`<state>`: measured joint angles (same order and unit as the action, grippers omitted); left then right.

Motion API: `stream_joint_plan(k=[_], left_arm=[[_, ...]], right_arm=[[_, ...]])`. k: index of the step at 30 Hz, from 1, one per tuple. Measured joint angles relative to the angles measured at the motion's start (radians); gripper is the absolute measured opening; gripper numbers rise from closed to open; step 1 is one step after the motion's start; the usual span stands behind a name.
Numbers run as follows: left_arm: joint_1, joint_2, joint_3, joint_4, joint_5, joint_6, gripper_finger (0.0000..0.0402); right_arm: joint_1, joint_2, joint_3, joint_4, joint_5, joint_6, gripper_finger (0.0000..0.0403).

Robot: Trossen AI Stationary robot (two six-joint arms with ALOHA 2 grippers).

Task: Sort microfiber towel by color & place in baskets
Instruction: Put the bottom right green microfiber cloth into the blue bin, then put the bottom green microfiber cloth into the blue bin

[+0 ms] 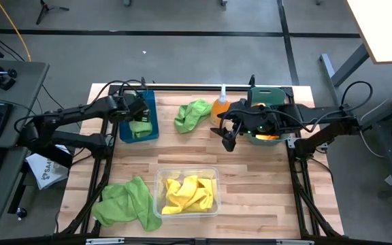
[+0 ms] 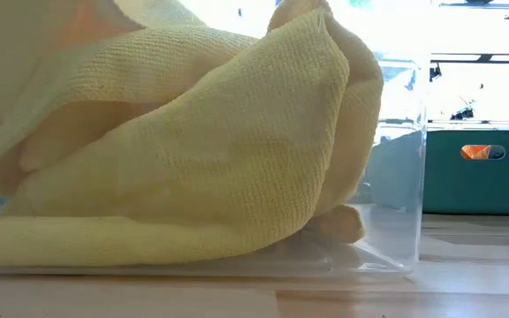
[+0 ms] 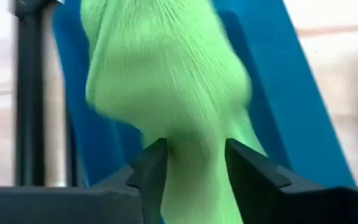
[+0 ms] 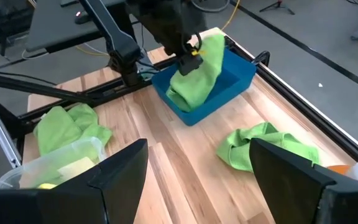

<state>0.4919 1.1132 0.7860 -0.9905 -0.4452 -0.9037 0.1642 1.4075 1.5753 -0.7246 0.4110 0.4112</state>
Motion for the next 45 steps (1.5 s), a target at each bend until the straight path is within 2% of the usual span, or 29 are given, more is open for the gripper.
stream_joint_plan(k=[6,9,11,14,17,20,23,26,30,34,37,43,45], left_arm=[[0.000,-0.055,0.000,-0.004,0.127,0.086,0.0188],[0.000,-0.093,0.000,-0.015,0.188,0.054,0.0194],[-0.011,-0.123,0.000,-0.013,0.277,0.015,0.0195],[-0.102,-0.156,0.000,0.017,0.438,0.019,0.0195],[-0.280,-0.190,0.000,0.052,0.522,-0.027,0.0195],[-0.504,-0.211,0.000,0.137,0.508,-0.169,0.0195],[-0.769,-0.194,0.001,0.301,0.448,-0.290,0.0195],[-1.032,-0.111,0.004,0.461,0.401,-0.355,0.0195],[-1.277,0.056,0.003,0.468,0.434,-0.444,0.0195],[-1.389,0.185,0.002,0.428,0.500,-0.568,0.0195],[-1.425,0.238,0.016,0.404,0.510,-0.583,0.0195],[-1.436,0.316,0.084,0.161,0.418,-0.551,0.0195],[-1.435,0.345,0.093,0.141,0.399,-0.537,0.0195]], right_arm=[[0.000,0.000,0.000,-0.006,0.005,-0.003,0.0275],[-0.001,0.000,0.000,-0.006,0.006,-0.013,0.0275],[-0.001,0.000,0.000,-0.008,0.007,-0.019,0.0275],[-0.001,0.000,0.000,-0.038,0.030,-0.019,0.0275],[-0.001,0.000,0.000,-0.077,0.053,-0.017,0.0275],[-0.001,0.000,0.000,-0.115,0.058,0.000,0.0275],[-0.001,0.000,0.000,-0.139,0.060,0.010,0.0275],[-0.001,0.000,0.000,-0.151,0.069,0.010,0.0275],[-0.001,0.000,0.000,-0.148,0.109,0.010,0.0275],[-0.001,0.000,0.000,-0.147,0.141,0.013,0.0275],[-0.009,0.000,0.000,-0.147,0.146,0.028,0.0275],[-0.033,0.000,0.000,-0.148,0.145,0.060,0.0275],[-0.039,0.000,0.000,-0.149,0.143,0.063,0.0275]])
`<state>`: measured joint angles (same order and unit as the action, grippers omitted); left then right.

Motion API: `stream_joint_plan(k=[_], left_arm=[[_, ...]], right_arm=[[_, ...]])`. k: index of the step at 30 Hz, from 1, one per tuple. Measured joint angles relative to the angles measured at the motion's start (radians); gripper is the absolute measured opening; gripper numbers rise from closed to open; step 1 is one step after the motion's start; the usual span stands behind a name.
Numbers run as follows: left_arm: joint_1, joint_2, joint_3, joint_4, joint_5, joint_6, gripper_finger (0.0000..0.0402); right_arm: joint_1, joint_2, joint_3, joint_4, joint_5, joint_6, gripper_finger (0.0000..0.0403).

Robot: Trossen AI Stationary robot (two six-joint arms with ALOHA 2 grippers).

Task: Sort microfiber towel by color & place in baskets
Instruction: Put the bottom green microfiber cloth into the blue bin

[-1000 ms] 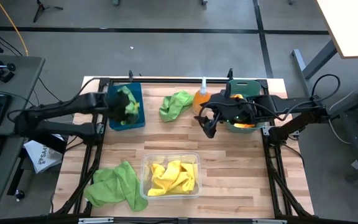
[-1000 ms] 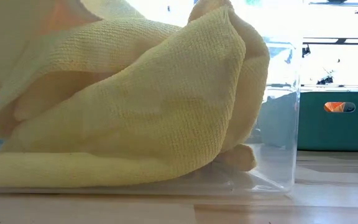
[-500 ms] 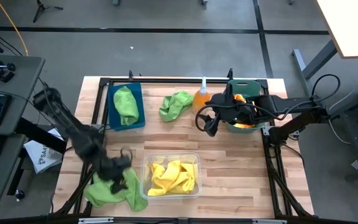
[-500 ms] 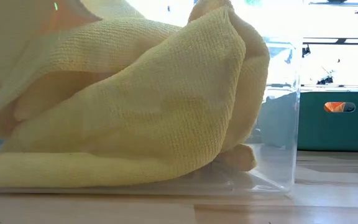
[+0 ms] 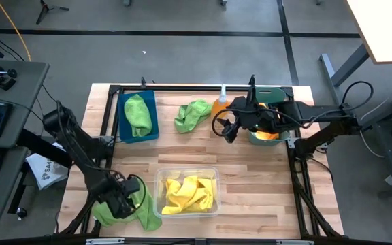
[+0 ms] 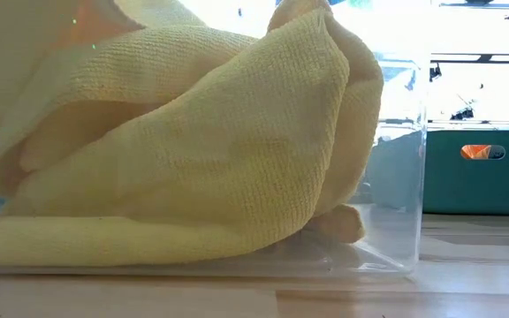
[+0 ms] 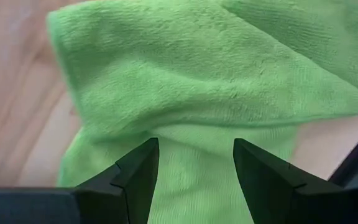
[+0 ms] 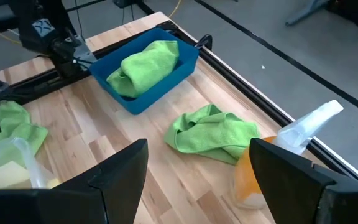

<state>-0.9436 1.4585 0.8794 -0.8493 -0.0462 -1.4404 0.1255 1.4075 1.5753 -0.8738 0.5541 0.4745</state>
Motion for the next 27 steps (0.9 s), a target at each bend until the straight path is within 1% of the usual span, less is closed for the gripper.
stream_joint_plan(k=[2,5,9,12,17,18,20,22,23,24,27], left_arm=[[0.000,0.034,0.000,0.027,0.004,0.025,0.0195],[-0.010,0.095,0.000,0.085,0.035,0.064,0.0195],[-0.036,0.182,0.001,0.075,0.055,0.080,0.0195],[-0.040,0.232,0.006,0.069,0.060,0.059,0.0195],[-0.030,0.256,0.007,0.087,0.068,0.039,0.0191],[-0.024,0.252,0.006,0.091,0.071,0.036,0.0182],[-0.012,0.238,0.004,0.092,0.083,0.030,0.0142],[-0.003,0.208,0.011,0.051,0.078,0.048,0.0074],[0.002,0.188,0.014,-0.010,0.069,0.065,0.0039],[0.005,0.159,0.019,-0.099,0.066,0.075,0.0021],[0.016,0.046,0.083,-0.354,0.036,0.049,0.0013]], right_arm=[[-0.002,0.000,0.000,-0.001,-0.004,-0.001,0.0275],[-0.002,0.000,0.000,-0.011,-0.005,0.000,0.0275],[-0.002,0.000,0.000,-0.031,-0.004,0.024,0.0275],[-0.002,0.000,0.000,-0.033,-0.005,0.024,0.0275],[-0.002,0.000,0.000,-0.035,-0.006,0.026,0.0275],[-0.002,0.000,0.000,-0.035,-0.006,0.025,0.0275],[-0.002,0.000,0.000,-0.035,-0.007,0.025,0.0275],[-0.002,0.000,0.000,-0.035,-0.008,0.023,0.0275],[-0.002,0.000,0.000,-0.036,-0.008,0.023,0.0275],[-0.002,0.000,0.000,-0.037,-0.008,0.023,0.0275],[-0.002,0.000,0.000,-0.048,-0.008,0.017,0.0275]])
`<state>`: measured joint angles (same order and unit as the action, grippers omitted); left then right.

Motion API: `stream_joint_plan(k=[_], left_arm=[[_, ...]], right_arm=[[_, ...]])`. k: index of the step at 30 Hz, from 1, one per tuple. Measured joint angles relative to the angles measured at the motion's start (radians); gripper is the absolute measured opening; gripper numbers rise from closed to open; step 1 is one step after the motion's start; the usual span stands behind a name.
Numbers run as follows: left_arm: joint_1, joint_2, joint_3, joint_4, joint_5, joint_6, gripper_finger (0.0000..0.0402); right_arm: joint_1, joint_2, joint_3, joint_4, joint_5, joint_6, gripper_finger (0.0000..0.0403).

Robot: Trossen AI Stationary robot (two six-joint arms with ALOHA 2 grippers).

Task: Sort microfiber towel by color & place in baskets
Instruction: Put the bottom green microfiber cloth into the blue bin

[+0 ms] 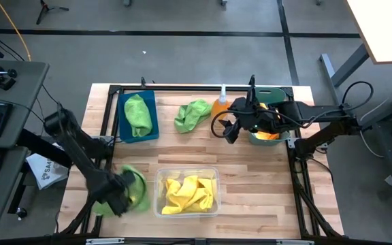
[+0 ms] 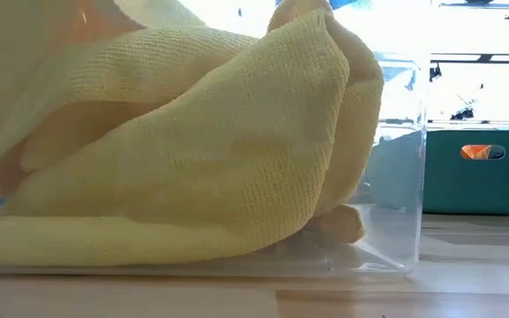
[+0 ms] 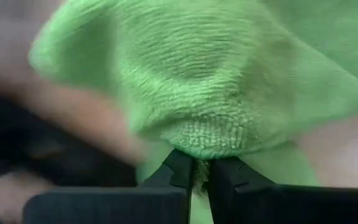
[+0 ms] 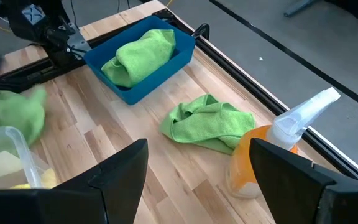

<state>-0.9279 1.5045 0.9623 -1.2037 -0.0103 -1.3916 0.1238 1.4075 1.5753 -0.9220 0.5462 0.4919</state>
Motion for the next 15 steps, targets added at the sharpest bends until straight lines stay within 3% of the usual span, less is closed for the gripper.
stream_joint_plan(k=[3,5,9,12,15], left_arm=[[0.013,-0.130,0.095,-0.317,-0.115,-0.117,0.0005],[0.033,-0.218,0.182,-0.371,-0.233,-0.228,0.0004],[0.113,-0.374,0.256,-0.317,-0.670,-0.332,0.0002],[0.231,-0.413,0.290,-0.325,-0.920,-0.227,0.0001],[0.407,-0.430,0.289,-0.322,-1.036,-0.090,0.0001]], right_arm=[[0.000,0.000,0.000,-0.016,0.000,0.000,0.0275],[0.000,0.000,0.000,-0.024,0.000,-0.002,0.0275],[0.000,0.000,0.000,-0.028,0.007,-0.002,0.0275],[0.000,0.000,0.000,-0.025,0.011,-0.001,0.0275],[0.000,0.001,0.000,-0.024,0.011,0.004,0.0275]])
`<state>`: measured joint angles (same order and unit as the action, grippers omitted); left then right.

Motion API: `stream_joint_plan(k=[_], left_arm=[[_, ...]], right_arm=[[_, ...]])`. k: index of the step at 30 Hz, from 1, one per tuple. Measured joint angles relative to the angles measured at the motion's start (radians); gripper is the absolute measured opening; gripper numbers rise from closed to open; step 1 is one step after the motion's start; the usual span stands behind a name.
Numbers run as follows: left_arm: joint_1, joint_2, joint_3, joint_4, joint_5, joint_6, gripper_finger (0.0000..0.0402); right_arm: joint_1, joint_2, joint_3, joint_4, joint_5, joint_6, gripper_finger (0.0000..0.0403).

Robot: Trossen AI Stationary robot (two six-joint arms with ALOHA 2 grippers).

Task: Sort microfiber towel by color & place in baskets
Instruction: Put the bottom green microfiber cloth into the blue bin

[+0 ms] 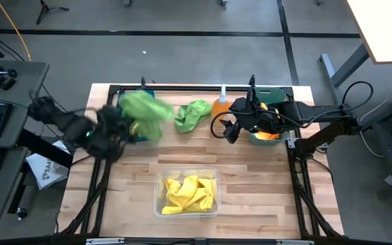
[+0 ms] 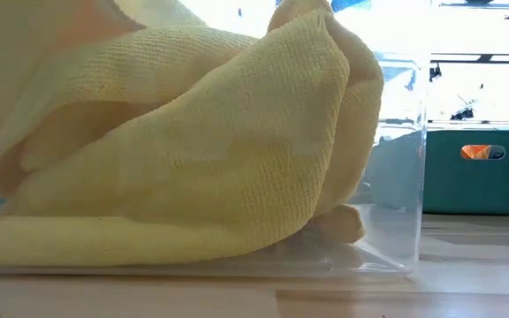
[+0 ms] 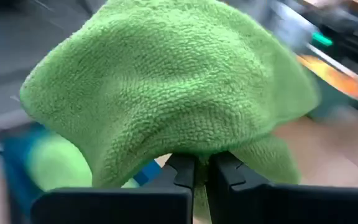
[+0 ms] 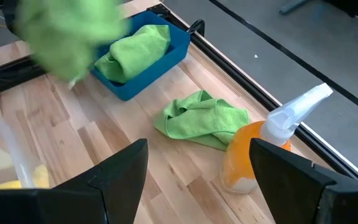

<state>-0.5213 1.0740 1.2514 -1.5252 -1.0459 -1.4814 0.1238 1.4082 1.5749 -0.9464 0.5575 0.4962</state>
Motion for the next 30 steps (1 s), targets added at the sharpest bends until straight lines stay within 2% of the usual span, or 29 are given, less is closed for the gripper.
stream_joint_plan(k=[3,7,10,13,17,19,22,25,28,30], left_arm=[[0.202,0.001,-0.024,0.004,-0.021,0.152,0.0001],[0.459,0.011,-0.095,0.015,0.026,0.304,0.0001],[0.609,0.005,-0.188,0.083,0.076,0.389,0.0000],[0.706,-0.010,-0.308,0.277,0.181,0.484,0.0000],[0.767,-0.025,-0.466,0.634,0.323,0.575,0.0000],[0.786,-0.023,-0.523,0.750,0.354,0.554,0.0000],[0.811,-0.008,-0.574,0.785,0.361,0.444,0.0000],[0.832,-0.008,-0.610,0.770,0.338,0.193,0.0000],[0.836,-0.028,-0.645,0.833,0.276,-0.106,0.0000],[0.836,-0.048,-0.652,0.935,0.233,-0.145,0.0000]], right_arm=[[0.000,0.000,0.000,0.001,0.000,0.001,0.0275],[0.000,0.000,0.000,0.000,0.010,0.001,0.0275],[0.000,0.000,0.000,0.001,0.021,0.001,0.0275],[0.000,0.005,0.000,0.001,0.038,0.001,0.0275],[0.000,0.015,-0.001,0.001,0.038,0.004,0.0275],[0.000,0.021,-0.001,-0.001,0.037,0.004,0.0275],[0.000,0.036,-0.001,-0.008,0.037,0.019,0.0275],[0.000,0.051,-0.001,-0.015,0.036,0.030,0.0275],[0.000,0.072,-0.001,-0.018,0.033,0.031,0.0275],[0.001,0.084,-0.001,-0.022,0.030,0.030,0.0275]])
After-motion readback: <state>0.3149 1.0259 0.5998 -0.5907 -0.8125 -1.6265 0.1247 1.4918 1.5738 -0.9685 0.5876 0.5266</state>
